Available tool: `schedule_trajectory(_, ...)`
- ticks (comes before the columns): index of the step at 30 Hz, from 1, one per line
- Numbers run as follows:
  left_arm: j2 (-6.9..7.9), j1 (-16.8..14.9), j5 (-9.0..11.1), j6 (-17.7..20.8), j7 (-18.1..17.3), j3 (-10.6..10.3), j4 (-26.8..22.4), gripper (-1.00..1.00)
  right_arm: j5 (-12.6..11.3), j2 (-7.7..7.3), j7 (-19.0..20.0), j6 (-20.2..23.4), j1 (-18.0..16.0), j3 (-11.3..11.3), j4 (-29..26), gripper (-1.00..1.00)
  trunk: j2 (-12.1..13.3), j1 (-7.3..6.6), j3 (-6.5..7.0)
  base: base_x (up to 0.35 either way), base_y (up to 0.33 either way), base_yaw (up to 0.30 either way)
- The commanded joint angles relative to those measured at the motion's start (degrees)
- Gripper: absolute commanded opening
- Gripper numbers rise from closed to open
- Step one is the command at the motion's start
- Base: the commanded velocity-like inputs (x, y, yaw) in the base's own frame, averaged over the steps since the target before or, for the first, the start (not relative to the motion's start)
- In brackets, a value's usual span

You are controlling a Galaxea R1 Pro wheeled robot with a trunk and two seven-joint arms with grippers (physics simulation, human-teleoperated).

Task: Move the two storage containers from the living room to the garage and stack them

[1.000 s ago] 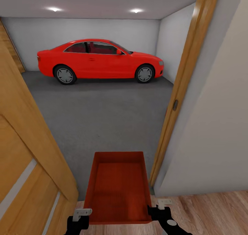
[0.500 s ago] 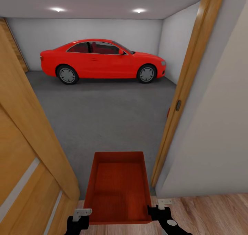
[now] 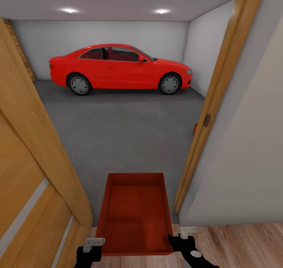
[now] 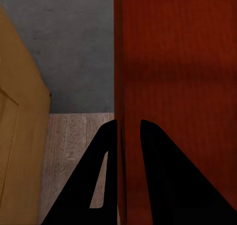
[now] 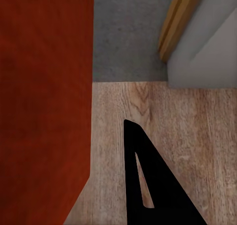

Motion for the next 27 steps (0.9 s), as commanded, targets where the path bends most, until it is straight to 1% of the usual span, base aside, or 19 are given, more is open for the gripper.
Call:
schedule_trajectory(1,0.04,-0.04,0.64,-0.14,0.50,0.91,-0.02,-1.00,0.00,-0.89,-0.65,-0.20,-0.05,-0.36,0.04,-1.00,-0.03,0.00,-0.05,0.000,0.000,0.051)
schedule_trajectory(11,0.04,-0.04,0.64,-0.14,0.50,0.91,-0.02,-1.00,0.00,-0.89,-0.65,-0.20,-0.05,-0.36,0.04,-1.00,-0.03,0.00,-0.05,0.000,0.000,0.166)
schedule_trajectory(18,0.04,-0.04,0.64,-0.14,0.50,0.91,-0.02,-1.00,0.00,-0.89,-0.65,-0.20,-0.05,-0.36,0.04,-1.00,-0.03,0.00,-0.05,0.018,0.000,0.050)
schedule_trajectory(22,0.04,-0.04,0.61,-0.14,0.50,0.91,-0.02,-1.00,0.00,-0.89,-0.65,-0.20,-0.05,-0.36,0.04,-1.00,-0.03,0.00,-0.05,0.163,0.000,0.007)
schedule_trajectory(27,0.04,-0.04,0.61,-0.14,0.50,0.91,-0.02,-1.00,0.00,-0.89,-0.65,-0.20,-0.05,-0.36,0.04,-1.00,-0.03,0.00,-0.05,0.269,0.000,0.002)
